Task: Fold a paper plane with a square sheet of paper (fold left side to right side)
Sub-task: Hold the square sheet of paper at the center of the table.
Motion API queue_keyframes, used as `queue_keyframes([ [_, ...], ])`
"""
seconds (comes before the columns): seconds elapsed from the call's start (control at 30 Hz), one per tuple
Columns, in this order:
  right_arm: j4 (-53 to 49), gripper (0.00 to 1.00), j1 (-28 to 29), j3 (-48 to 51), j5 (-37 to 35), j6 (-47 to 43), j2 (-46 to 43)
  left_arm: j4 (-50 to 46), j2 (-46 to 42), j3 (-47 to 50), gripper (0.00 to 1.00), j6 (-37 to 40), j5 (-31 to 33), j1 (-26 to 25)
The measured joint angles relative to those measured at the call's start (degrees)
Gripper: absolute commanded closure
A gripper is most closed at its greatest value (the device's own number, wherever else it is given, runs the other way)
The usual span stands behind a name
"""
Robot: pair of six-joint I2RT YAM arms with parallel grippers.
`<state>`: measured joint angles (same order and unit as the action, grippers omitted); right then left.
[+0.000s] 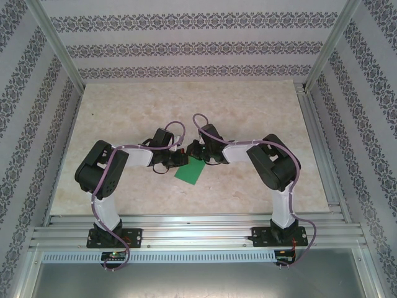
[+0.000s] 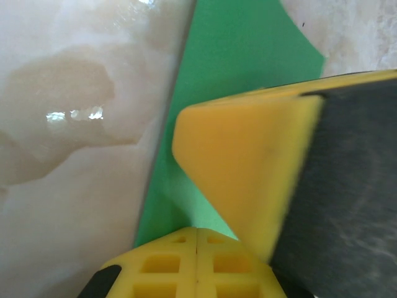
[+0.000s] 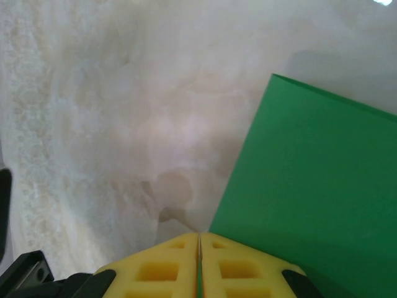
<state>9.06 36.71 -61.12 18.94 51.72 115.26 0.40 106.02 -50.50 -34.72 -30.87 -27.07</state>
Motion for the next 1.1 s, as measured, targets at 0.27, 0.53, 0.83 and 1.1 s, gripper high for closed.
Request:
queue_keyframes([
  [0.27, -0.28, 0.9, 0.31, -3.74, 1.09, 1.36, 2.97, 0.0, -0.04, 0.0, 1.0, -0.02, 0.11, 0.0],
  [0.53, -1.86, 0.9, 0.7, -4.55, 0.5, 1.31, 3.34, -3.93, -2.78, 0.72, 0.91, 0.02, 1.7, 0.0],
  [0.83, -1.97, 0.9, 0.81, -4.52, -0.07, 0.85, 3.28, -11.85, -19.54, 3.04, 0.86, 0.15, 2.64, 0.0],
  [1.1, -2.78, 0.89, 1.2, -4.87, -1.07, 0.15, 3.17, -8.98, -15.43, 9.16, 0.91, -1.79, -0.17, -0.02],
])
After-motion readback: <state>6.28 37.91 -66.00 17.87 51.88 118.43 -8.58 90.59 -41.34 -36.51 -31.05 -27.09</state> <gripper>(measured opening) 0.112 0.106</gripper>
